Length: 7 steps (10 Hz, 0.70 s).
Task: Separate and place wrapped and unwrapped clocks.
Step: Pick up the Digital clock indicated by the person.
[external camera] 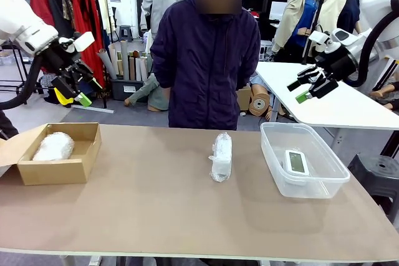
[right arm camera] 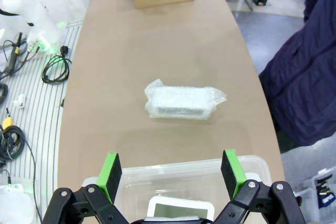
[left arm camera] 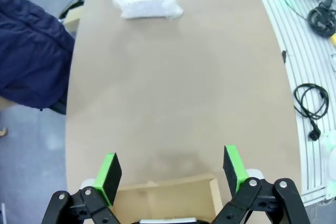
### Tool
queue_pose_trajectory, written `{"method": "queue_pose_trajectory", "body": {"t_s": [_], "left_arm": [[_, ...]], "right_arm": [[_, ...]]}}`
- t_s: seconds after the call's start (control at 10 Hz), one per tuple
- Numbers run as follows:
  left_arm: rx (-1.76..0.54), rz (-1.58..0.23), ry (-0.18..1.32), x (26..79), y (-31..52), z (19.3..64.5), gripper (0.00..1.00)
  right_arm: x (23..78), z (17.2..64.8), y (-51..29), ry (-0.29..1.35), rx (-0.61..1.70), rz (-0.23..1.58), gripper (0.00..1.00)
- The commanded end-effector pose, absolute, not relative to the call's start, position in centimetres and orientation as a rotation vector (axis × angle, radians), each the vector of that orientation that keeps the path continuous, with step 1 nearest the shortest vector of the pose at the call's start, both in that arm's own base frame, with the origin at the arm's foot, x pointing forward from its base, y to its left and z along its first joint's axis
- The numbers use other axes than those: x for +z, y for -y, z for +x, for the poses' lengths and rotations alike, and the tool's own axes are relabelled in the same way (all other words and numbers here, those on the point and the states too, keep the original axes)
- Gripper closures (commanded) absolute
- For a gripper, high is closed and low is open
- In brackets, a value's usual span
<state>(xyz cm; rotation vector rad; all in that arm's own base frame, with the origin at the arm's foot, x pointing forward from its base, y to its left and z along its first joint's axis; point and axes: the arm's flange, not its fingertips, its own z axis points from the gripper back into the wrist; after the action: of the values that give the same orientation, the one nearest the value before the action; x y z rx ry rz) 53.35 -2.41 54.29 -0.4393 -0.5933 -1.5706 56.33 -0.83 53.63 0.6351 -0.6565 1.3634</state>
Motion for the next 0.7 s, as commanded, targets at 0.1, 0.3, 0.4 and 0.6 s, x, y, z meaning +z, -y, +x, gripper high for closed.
{"method": "queue_pose_trajectory", "body": {"t_s": [0.1,0.3,0.4,0.6], "left_arm": [[-1.418,-0.506,0.651,54.55,1.24,53.62,0.00],[-1.553,-0.457,0.606,54.30,2.11,53.34,0.00],[-1.553,-0.457,0.606,54.30,2.11,53.34,0.00],[-1.553,-0.457,0.606,54.30,2.11,53.34,0.00]], "right_arm": [[53.41,55.95,0.80,0.658,1.385,0.608,0.00],[53.41,55.95,0.80,0.658,1.385,0.608,0.00],[53.41,55.95,0.80,0.658,1.385,0.608,0.00],[53.41,55.95,0.80,0.658,1.385,0.608,0.00]]}}
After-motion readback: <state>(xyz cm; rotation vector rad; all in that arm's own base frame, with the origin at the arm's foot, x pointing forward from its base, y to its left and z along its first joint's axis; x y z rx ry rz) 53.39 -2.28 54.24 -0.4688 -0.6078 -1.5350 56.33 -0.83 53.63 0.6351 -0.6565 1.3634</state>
